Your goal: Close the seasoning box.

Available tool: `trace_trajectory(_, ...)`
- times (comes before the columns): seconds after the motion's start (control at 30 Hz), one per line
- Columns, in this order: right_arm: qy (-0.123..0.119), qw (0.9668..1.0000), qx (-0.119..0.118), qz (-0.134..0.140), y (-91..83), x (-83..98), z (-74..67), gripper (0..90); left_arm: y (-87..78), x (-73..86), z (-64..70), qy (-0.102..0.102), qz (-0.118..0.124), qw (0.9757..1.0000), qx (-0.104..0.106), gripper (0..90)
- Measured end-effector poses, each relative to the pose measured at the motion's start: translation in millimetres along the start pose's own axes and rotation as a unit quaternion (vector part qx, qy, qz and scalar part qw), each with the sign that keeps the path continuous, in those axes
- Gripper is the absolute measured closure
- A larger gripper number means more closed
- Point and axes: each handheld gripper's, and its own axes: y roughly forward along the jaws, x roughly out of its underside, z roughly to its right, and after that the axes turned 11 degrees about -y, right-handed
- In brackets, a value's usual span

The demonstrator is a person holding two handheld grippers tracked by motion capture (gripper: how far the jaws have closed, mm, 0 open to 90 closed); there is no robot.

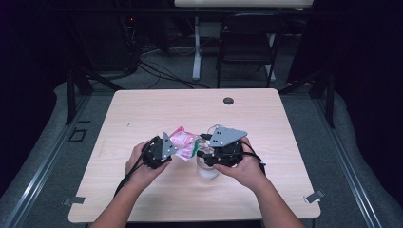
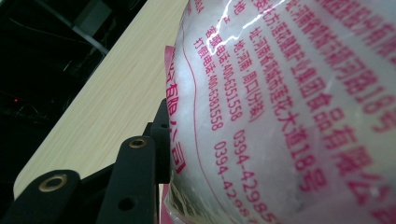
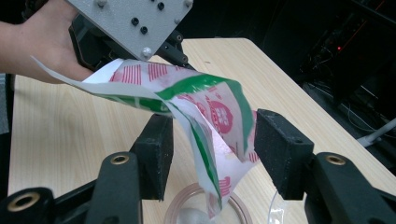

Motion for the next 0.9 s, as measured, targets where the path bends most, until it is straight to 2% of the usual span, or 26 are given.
trace_trajectory(0.1,-0.003,1.0000,-0.002,-0.003,1.4,-0.3,-1.5,49.1,0.7,-1.7,1.8,0.007,-0.002,1.0000,0.003,61.0)
trace_trajectory(0.4,-0.007,0.9998,-0.017,-0.006,6.9,0.1,-6.3,61.0,1.7,-4.8,5.8,0.009,0.001,0.9999,0.003,61.1)
trace_trajectory(0.57,0.002,0.9997,-0.023,-0.009,7.0,1.4,-5.9,71.1,1.4,-4.8,6.5,0.010,0.003,0.9999,-0.002,61.1)
trace_trajectory(0.9,0.028,0.9992,-0.030,0.001,6.0,4.5,-2.8,82.3,0.2,-5.0,7.3,0.017,0.006,0.9997,-0.015,61.2)
